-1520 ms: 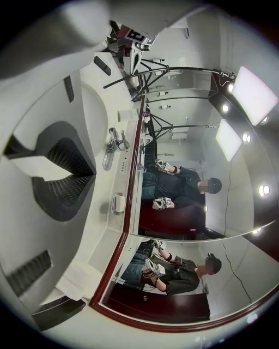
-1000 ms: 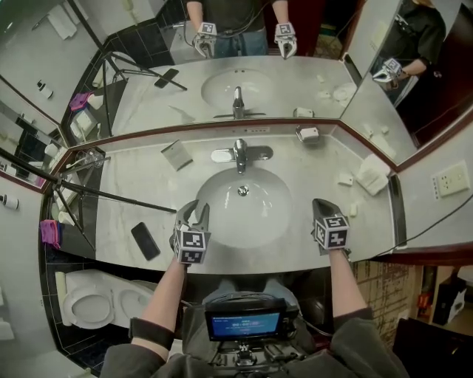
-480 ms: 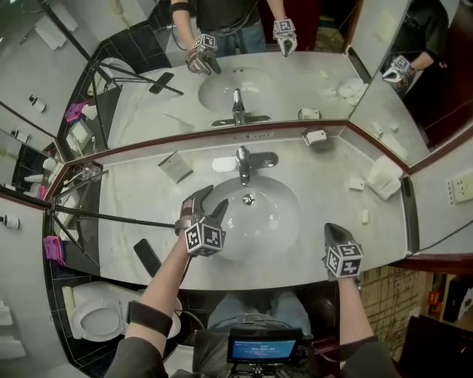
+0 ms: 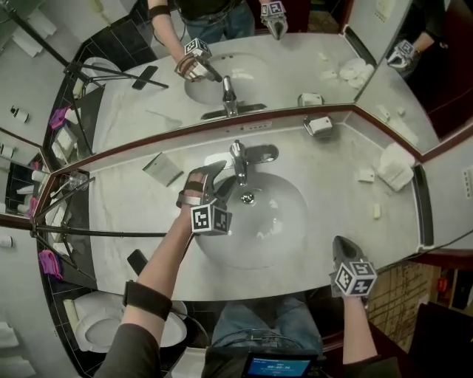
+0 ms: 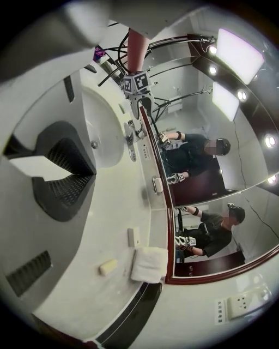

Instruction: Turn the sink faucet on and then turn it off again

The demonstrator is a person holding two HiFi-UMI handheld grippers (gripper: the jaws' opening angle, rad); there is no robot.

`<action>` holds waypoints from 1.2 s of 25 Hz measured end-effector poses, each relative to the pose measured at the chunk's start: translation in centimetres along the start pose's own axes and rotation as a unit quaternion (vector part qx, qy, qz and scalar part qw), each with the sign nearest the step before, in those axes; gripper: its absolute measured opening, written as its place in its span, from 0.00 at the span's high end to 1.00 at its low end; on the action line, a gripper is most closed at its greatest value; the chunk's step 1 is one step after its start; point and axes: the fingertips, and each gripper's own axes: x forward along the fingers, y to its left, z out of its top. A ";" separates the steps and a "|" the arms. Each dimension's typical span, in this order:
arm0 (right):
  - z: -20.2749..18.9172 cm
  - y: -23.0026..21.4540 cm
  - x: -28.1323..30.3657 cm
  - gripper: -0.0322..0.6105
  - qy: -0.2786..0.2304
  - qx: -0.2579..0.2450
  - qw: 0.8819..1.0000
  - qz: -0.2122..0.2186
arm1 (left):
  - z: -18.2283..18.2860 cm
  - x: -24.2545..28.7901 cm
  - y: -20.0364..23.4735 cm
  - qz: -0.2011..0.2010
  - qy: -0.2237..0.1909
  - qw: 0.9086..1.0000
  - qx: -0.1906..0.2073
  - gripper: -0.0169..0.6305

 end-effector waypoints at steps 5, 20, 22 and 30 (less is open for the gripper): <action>-2.2 -0.2 -0.4 0.92 0.002 0.018 1.000 -0.008 | 1.1 2.0 -0.4 -0.014 -0.017 0.999 0.023 0.56; -4.9 -3.1 -3.1 0.92 -0.005 0.074 0.996 -0.047 | 1.7 5.0 -0.8 -0.016 -0.015 0.999 0.027 0.76; -5.0 -3.4 -3.2 0.92 -0.005 0.075 0.996 -0.048 | 1.8 5.1 -0.8 -0.020 -0.011 0.999 0.026 0.79; -5.1 -3.5 -2.8 0.92 -0.006 0.081 0.996 -0.045 | 2.0 5.3 -0.4 -0.034 -0.008 0.999 0.024 0.81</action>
